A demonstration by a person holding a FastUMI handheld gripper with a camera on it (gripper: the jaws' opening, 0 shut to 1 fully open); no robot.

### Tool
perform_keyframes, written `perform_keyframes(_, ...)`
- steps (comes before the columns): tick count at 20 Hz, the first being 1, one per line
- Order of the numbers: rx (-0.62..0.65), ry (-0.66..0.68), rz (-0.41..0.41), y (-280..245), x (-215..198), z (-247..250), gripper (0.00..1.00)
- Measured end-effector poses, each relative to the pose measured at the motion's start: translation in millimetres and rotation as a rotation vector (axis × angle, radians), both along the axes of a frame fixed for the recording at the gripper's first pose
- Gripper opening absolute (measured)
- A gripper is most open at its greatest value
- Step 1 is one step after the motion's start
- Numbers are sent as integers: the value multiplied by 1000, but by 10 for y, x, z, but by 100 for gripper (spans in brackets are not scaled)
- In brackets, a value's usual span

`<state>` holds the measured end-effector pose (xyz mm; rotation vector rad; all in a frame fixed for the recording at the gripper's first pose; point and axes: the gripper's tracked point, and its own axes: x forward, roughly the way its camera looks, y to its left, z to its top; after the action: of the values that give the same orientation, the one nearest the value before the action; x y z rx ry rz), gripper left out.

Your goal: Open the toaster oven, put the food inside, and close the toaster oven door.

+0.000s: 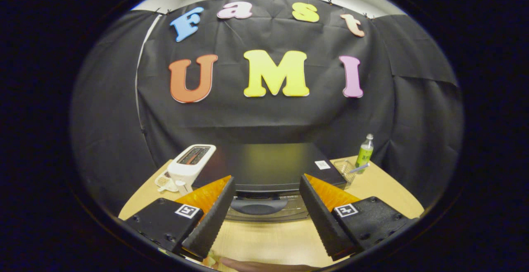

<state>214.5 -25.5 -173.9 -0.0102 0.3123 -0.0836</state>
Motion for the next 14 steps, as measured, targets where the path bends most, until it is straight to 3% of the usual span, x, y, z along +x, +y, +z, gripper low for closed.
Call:
perform_keyframes(3, 6, 80, -25, -127, 250, -368, 100)
perform_keyframes(8, 49, 131, 23, 25, 392, -604, 100)
perform_keyframes(11, -18, 110, 6, 26, 368, -580, 100)
perform_keyframes(14, 1, 83, 18, 32, 303, -607, 100)
